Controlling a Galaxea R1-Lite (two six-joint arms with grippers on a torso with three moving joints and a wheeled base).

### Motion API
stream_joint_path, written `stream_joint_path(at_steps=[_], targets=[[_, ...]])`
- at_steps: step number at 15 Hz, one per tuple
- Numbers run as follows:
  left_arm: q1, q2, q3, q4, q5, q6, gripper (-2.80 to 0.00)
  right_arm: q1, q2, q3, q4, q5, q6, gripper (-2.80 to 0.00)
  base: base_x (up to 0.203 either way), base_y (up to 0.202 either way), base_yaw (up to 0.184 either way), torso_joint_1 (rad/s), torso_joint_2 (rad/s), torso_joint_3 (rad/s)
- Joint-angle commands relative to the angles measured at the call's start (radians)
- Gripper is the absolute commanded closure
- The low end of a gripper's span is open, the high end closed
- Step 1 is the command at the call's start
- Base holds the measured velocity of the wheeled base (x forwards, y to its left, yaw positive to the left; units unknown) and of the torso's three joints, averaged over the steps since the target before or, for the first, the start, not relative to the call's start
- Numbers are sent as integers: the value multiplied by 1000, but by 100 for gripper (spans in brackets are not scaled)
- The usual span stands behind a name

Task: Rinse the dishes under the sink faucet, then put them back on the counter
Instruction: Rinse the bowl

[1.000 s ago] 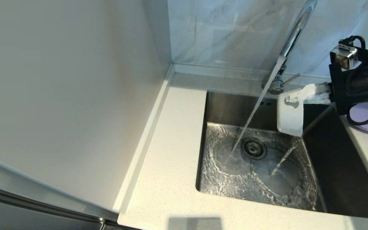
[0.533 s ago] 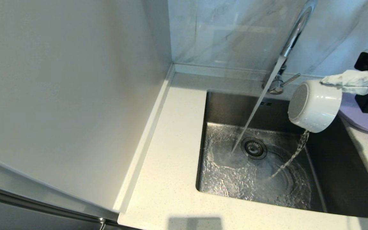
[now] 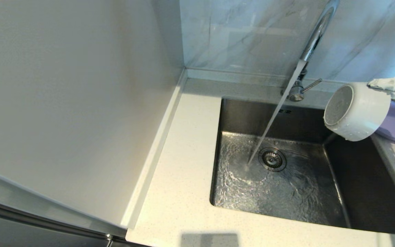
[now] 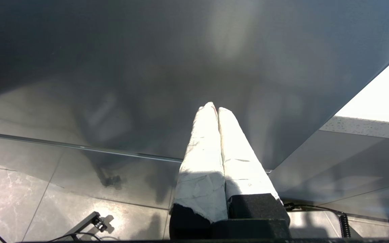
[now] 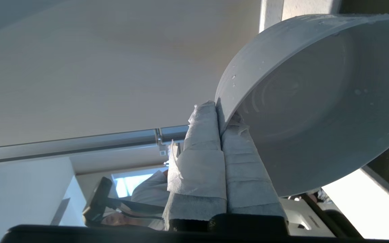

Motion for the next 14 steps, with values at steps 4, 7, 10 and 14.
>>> stream_joint_path(at_steps=[4,7,10,14], targets=[[0,0,0,0,0,0,0,101,65,-18,-45,-29,5,0,0,0,0,0,0,0],[0,0,0,0,0,0,0,152,117,-79,-47,-121,7,0,0,0,0,0,0,0],[0,0,0,0,0,0,0,167,145,-110,-47,-132,7,0,0,0,0,0,0,0],[0,0,0,0,0,0,0,191,183,-143,-47,-132,10,0,0,0,0,0,0,0]])
